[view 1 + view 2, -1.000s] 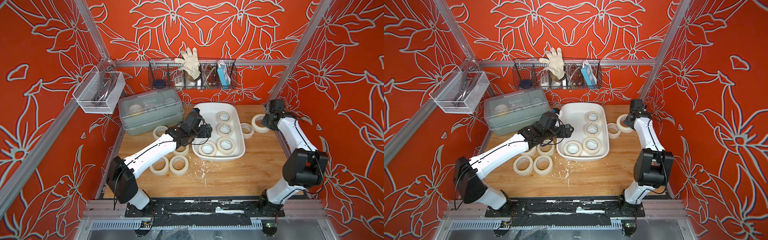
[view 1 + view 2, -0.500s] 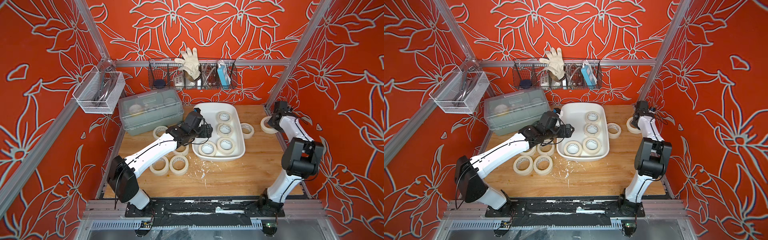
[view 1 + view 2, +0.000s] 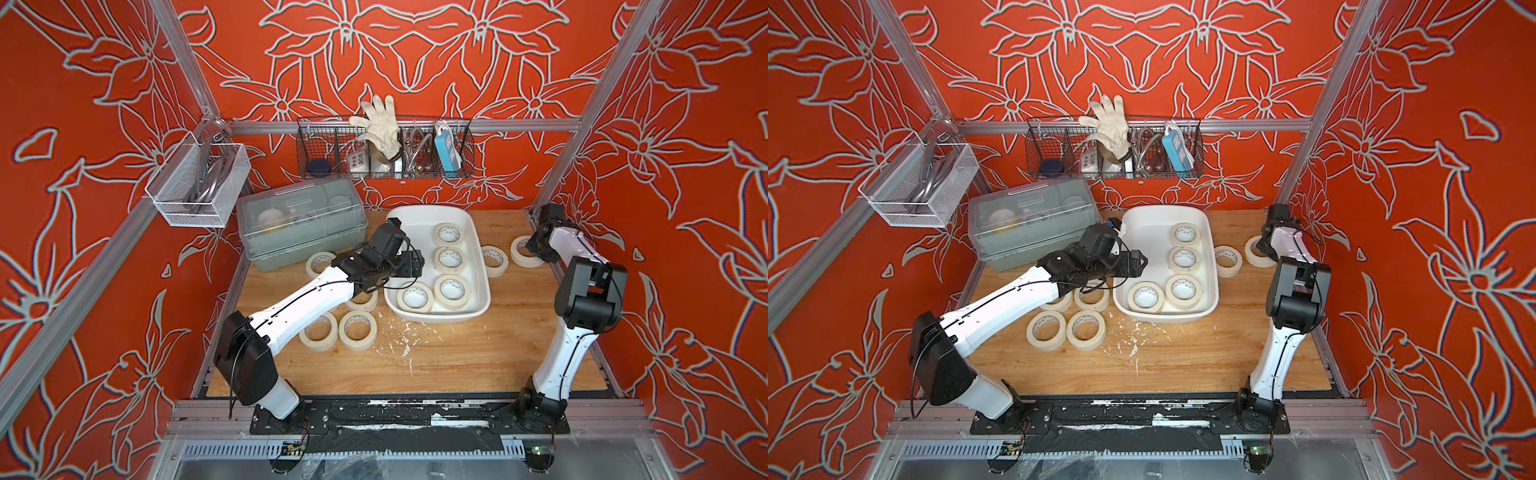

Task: Take out the art tape in the storage box
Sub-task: Place the art tape at the center of the board.

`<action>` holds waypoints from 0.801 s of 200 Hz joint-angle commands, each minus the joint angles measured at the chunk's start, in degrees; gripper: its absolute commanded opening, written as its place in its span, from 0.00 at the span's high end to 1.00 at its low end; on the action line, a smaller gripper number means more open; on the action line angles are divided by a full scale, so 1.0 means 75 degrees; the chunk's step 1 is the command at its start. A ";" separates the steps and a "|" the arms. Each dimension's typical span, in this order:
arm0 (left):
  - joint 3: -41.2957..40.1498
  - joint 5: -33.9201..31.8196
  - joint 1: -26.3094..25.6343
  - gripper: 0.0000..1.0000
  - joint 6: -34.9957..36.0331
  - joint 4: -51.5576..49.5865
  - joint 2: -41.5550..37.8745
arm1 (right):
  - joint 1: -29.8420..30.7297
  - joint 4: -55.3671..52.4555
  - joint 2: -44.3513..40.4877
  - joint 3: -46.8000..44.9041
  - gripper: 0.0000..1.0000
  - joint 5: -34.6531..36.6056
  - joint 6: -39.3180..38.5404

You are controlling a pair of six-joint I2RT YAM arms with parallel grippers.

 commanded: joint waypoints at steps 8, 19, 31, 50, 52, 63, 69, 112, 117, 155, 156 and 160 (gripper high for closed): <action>0.0134 0.0038 0.0043 0.18 0.0148 -0.0089 -0.0117 | -0.0017 -0.0131 0.0264 0.0432 0.97 -0.0050 0.0064; 0.0126 -0.0027 0.0046 0.18 0.0165 -0.0089 -0.0106 | -0.0017 -0.0154 0.0327 0.0459 0.96 -0.0086 0.0053; 0.0099 -0.0058 0.0046 0.18 0.0157 -0.0100 -0.0076 | -0.0017 -0.0155 0.0359 0.0439 0.94 -0.0139 0.0050; 0.0084 -0.0035 0.0047 0.19 0.0138 -0.0078 -0.0047 | -0.0017 -0.0166 0.0436 0.0416 0.90 -0.0219 0.0042; 0.0078 -0.0034 0.0035 0.18 0.0137 -0.0077 -0.0038 | -0.0017 -0.0167 0.0447 0.0404 0.89 -0.0222 0.0041; 0.0074 -0.0034 0.0038 0.19 0.0127 -0.0077 -0.0024 | -0.0017 -0.0179 0.0484 0.0389 0.86 -0.0251 0.0041; 0.0084 -0.0034 0.0042 0.19 0.0114 -0.0066 -0.0009 | -0.0017 -0.0173 0.0501 0.0373 0.84 -0.0268 0.0040; 0.0207 -0.0011 0.0040 0.19 0.0081 -0.0065 0.0167 | -0.0017 -0.0134 0.0532 0.0192 0.73 -0.0293 0.0029; 0.0222 -0.0002 0.0043 0.19 0.0080 -0.0065 0.0195 | -0.0017 -0.0144 0.0515 0.0173 0.72 -0.0304 0.0024; 0.0347 0.0083 0.0036 0.19 0.0020 -0.0077 0.0328 | -0.0017 -0.0202 0.0490 0.0052 0.65 -0.0311 -0.0018; 0.0344 0.0083 0.0036 0.19 0.0018 -0.0077 0.0334 | -0.0017 -0.0202 0.0484 0.0056 0.65 -0.0314 -0.0018; 0.0352 0.0089 0.0033 0.19 0.0025 -0.0077 0.0339 | -0.0017 -0.0202 0.0480 0.0033 0.65 -0.0324 -0.0018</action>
